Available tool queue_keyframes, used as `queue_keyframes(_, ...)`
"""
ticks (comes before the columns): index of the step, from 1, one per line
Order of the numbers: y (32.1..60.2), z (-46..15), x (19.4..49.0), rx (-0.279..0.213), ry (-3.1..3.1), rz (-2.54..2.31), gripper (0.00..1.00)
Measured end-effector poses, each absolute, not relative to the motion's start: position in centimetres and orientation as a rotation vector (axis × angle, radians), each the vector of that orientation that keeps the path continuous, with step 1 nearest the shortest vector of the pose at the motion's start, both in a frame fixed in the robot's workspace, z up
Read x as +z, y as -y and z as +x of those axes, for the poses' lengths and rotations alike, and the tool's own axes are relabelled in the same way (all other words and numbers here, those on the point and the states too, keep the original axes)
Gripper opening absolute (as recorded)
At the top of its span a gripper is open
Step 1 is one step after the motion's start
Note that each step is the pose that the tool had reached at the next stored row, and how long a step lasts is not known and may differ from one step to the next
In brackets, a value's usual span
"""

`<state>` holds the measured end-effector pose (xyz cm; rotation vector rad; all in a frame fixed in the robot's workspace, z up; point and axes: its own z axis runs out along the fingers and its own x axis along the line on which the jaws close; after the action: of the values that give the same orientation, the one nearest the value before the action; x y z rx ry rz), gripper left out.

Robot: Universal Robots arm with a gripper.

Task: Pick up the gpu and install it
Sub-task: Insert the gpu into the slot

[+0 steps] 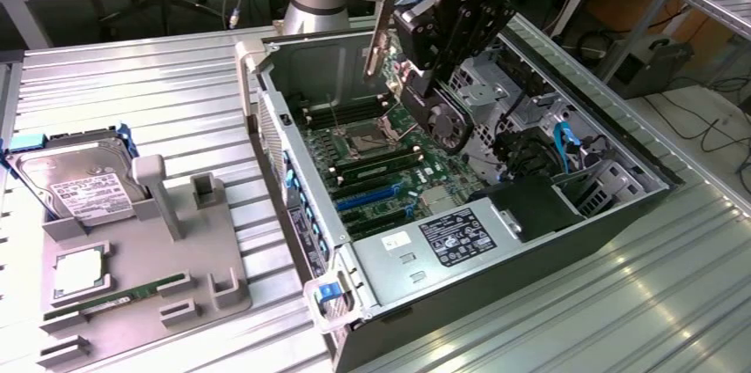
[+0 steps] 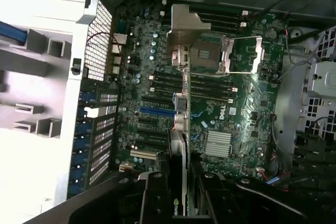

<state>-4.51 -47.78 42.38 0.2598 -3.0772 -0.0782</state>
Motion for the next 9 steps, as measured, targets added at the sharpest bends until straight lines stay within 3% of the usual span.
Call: queue_keyframes(9, 47.78, -4.51, 42.32, -0.070, 3.042, 0.546, 0.26)
